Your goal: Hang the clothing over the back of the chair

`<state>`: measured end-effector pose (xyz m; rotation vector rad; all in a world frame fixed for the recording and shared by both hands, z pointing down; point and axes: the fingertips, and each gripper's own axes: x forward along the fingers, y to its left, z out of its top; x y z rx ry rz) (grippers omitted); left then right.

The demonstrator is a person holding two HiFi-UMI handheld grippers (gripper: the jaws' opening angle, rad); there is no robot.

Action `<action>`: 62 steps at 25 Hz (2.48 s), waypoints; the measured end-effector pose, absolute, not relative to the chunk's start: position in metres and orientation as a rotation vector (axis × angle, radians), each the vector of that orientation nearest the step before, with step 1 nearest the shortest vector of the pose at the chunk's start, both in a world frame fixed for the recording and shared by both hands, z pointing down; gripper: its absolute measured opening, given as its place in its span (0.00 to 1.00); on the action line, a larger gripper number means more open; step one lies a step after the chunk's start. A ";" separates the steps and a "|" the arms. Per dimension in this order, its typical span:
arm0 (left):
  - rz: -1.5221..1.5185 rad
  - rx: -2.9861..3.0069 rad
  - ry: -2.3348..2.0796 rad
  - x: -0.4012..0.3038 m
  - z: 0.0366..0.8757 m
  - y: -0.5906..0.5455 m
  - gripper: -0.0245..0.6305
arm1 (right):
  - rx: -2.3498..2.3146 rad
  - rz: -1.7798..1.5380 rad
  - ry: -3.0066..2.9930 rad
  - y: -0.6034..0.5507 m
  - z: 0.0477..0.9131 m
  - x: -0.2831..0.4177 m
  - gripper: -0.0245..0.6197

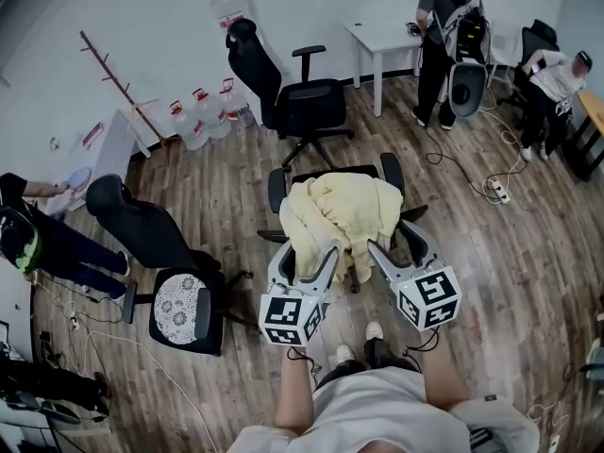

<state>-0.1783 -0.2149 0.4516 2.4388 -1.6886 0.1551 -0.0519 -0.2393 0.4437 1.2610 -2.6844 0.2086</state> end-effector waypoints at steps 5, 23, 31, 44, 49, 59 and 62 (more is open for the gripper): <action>0.158 2.434 -1.714 -0.187 0.450 -0.199 0.53 | 1.300 0.203 -2.674 -0.227 0.442 -0.049 0.48; 0.107 2.640 -1.710 -0.179 0.410 -0.142 0.19 | 1.237 -0.038 -2.797 -0.160 0.403 -0.074 0.20; 0.082 2.655 -1.698 -0.176 0.409 -0.135 0.10 | 1.148 -0.117 -2.849 -0.145 0.399 -0.081 0.12; 0.091 2.647 -1.665 -0.168 0.421 -0.133 0.07 | 1.087 -0.007 -2.840 -0.142 0.425 -0.082 0.07; 0.095 2.637 -1.661 -0.167 0.424 -0.136 0.07 | 1.086 0.003 -2.842 -0.146 0.426 -0.081 0.07; 0.098 2.628 -1.637 -0.165 0.430 -0.140 0.07 | 1.067 0.019 -2.845 -0.150 0.431 -0.084 0.07; 0.101 2.629 -1.631 -0.165 0.432 -0.142 0.07 | 1.060 0.021 -2.844 -0.152 0.433 -0.085 0.07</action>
